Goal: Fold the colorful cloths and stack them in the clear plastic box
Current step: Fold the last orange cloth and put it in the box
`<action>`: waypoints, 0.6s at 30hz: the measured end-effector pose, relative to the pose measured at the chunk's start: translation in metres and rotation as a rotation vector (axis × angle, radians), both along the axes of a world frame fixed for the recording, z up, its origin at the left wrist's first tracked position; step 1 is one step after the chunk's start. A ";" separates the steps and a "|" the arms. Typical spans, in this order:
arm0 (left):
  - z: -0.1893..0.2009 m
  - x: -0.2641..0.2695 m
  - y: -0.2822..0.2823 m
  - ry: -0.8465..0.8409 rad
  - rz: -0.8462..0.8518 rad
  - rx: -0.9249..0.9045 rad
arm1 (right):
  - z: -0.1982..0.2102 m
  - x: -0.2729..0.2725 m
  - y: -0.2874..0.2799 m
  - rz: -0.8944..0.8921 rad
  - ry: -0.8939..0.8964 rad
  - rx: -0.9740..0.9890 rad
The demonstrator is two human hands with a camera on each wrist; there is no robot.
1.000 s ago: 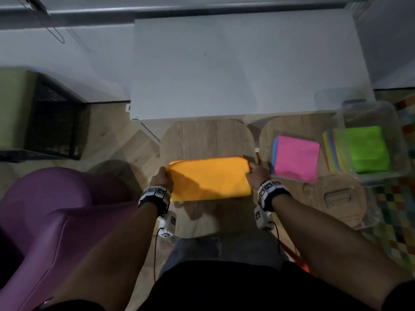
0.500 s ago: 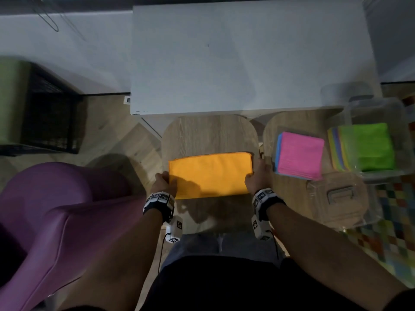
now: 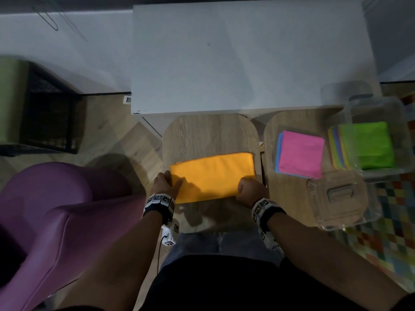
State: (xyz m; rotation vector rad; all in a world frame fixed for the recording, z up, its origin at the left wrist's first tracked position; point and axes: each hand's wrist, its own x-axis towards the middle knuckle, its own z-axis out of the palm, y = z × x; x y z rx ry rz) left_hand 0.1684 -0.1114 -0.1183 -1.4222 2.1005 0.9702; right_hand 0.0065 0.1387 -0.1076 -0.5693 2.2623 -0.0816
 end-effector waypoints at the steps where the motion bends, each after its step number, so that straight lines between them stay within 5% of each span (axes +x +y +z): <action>1: 0.000 -0.002 0.002 0.011 -0.029 0.000 | 0.001 0.003 -0.003 0.017 -0.030 -0.032; 12: 0.012 -0.020 0.005 -0.008 -0.006 0.176 | -0.001 0.013 -0.023 0.012 -0.035 0.184; 18: 0.035 -0.039 0.040 0.200 0.043 0.422 | 0.018 0.009 -0.033 -0.488 -0.355 -0.400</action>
